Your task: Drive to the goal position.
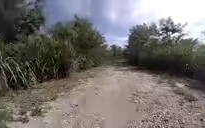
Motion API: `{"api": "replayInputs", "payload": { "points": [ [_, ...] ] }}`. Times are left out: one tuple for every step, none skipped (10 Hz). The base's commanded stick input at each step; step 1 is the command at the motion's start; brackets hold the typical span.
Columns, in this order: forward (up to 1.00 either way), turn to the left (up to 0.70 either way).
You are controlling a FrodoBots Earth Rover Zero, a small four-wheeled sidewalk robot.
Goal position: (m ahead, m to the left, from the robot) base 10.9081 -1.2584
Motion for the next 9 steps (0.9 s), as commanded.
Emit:
{"api": "replayInputs", "payload": {
  "points": [
    [0.85, 0.0],
    [0.85, 0.0],
    [0.85, -0.02],
    [0.85, -0.33],
    [0.85, -0.34],
    [0.85, -0.18],
    [0.85, 0.0],
    [0.85, 0.0],
    [0.85, 0.0]
  ]
}}
